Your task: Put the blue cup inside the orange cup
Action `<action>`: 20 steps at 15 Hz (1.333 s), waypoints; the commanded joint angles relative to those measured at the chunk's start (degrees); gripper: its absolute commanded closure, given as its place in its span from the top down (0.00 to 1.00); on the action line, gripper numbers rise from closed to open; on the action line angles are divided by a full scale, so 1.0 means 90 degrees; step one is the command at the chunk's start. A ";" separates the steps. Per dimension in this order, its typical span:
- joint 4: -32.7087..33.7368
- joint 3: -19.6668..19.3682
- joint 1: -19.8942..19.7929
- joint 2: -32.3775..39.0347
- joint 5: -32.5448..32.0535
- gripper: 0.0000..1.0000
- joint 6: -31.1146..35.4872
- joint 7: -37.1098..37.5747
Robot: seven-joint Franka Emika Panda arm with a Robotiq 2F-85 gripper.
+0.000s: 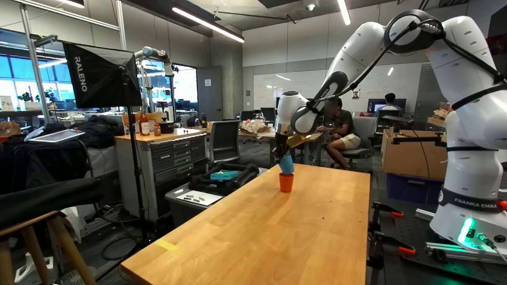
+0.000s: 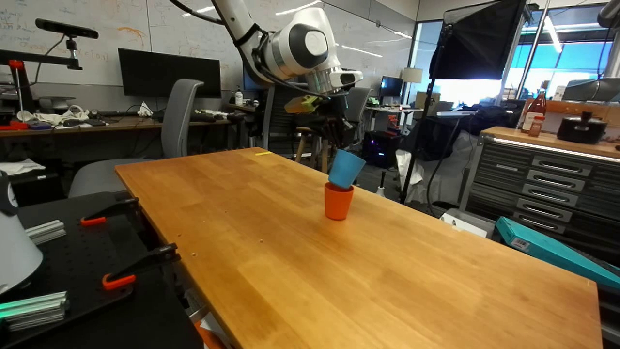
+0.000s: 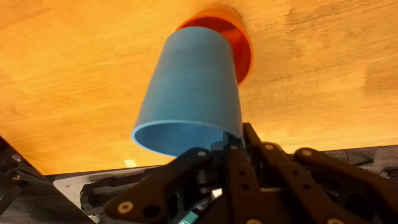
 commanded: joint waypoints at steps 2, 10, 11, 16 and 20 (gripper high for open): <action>-0.0290 -0.0185 0.0057 -0.0180 -0.0175 0.03 0.0501 0.0145; -0.0561 -0.0412 0.0179 -0.0190 -0.0041 0.49 0.1189 0.0101; -0.0589 -0.0423 0.0187 -0.0199 -0.0029 0.55 0.1222 0.0094; -0.0633 -0.0170 0.0022 -0.0405 0.0275 0.93 0.1057 -0.0150; -0.0603 0.0510 -0.0281 -0.0734 0.0880 1.00 0.0025 -0.1020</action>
